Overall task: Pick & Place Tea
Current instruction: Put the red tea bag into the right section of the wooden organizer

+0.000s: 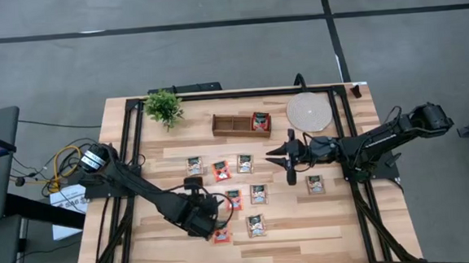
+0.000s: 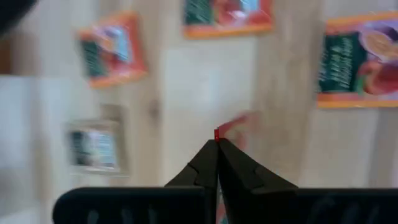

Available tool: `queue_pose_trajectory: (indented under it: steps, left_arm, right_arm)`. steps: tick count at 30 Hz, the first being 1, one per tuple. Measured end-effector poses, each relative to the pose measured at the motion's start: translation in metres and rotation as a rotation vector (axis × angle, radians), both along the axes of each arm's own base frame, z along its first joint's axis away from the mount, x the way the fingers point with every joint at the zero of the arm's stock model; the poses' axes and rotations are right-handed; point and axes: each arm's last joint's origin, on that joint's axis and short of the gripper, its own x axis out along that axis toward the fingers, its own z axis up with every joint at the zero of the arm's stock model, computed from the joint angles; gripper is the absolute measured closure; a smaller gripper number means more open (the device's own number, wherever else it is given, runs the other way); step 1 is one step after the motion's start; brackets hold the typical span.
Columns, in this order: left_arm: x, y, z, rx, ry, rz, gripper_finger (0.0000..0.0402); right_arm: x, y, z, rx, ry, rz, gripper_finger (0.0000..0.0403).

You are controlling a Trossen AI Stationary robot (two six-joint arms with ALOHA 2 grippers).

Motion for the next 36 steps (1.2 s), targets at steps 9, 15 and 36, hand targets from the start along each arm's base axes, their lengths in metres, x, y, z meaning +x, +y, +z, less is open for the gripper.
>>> queue_pose_trajectory:
  steps: [9,15,36]
  left_arm:
    - [0.02,0.008,0.032,0.294,-0.169,-0.106,0.0401]
    - [0.044,0.031,0.036,0.351,-0.213,-0.157,0.0401]
    - [0.094,0.103,0.049,0.243,-0.357,-0.237,0.0401]
  right_arm:
    - [0.002,0.002,0.014,-0.03,-0.142,0.074,0.0309]
    - [0.007,0.003,0.019,-0.035,-0.146,0.076,0.027]
    - [0.056,-0.004,-0.014,-0.101,0.053,0.051,0.0214]
